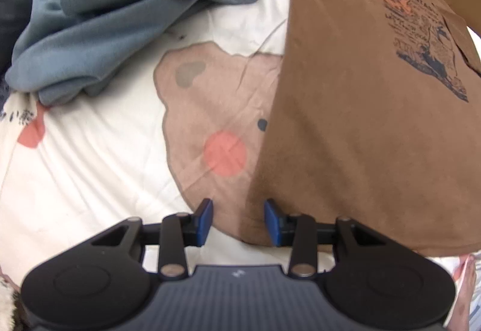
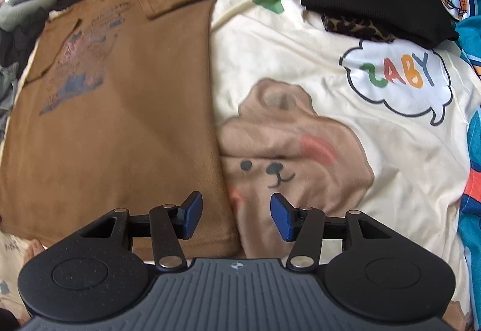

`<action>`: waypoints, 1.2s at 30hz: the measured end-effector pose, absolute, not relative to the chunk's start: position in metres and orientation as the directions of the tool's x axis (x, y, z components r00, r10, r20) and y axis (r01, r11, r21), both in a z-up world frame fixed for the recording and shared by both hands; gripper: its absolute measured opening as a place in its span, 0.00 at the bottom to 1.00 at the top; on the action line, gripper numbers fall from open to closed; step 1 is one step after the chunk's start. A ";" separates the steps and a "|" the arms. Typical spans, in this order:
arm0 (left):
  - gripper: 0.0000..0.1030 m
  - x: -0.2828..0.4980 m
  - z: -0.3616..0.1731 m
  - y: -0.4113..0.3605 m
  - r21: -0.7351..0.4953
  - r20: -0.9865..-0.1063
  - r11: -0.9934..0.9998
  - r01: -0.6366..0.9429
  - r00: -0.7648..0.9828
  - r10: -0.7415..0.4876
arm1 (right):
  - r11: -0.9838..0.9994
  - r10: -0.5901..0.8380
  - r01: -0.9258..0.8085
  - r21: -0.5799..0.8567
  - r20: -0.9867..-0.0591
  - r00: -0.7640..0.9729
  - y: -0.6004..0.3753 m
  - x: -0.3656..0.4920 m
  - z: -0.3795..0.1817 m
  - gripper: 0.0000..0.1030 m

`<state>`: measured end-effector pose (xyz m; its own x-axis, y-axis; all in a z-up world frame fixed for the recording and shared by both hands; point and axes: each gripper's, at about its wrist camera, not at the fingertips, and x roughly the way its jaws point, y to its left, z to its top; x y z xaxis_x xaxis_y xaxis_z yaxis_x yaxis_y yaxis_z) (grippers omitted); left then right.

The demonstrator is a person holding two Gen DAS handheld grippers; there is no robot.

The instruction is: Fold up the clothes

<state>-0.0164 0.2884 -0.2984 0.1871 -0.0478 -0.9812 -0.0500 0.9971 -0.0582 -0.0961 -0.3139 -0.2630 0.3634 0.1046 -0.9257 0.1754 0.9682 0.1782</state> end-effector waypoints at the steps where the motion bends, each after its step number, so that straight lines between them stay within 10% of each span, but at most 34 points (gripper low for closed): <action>1: 0.39 -0.017 -0.299 0.287 -0.056 -0.982 0.997 -0.046 0.185 -0.047 | 0.970 0.105 0.170 0.175 -0.927 0.360 -0.313 -0.097 -0.264 0.53; 10: 0.36 -0.023 -0.298 0.284 -0.051 -0.982 0.998 -0.027 0.184 -0.045 | 0.978 0.139 0.107 0.181 -0.938 0.317 -0.294 -0.101 -0.284 0.29; 29: 0.33 -0.044 -0.300 0.282 -0.051 -0.983 0.999 -0.019 0.176 -0.047 | 0.966 0.134 0.175 0.188 -0.950 0.281 -0.301 -0.088 -0.313 0.29; 31: 0.33 -0.046 -0.302 0.280 -0.046 -0.983 0.999 -0.011 0.180 -0.044 | 0.972 0.129 0.156 0.176 -0.953 0.274 -0.300 -0.088 -0.311 0.11; 36: 0.33 -0.048 -0.300 0.285 -0.089 -0.974 0.995 -0.035 0.213 -0.079 | 0.980 0.107 0.133 0.147 -0.957 0.271 -0.300 -0.088 -0.304 0.06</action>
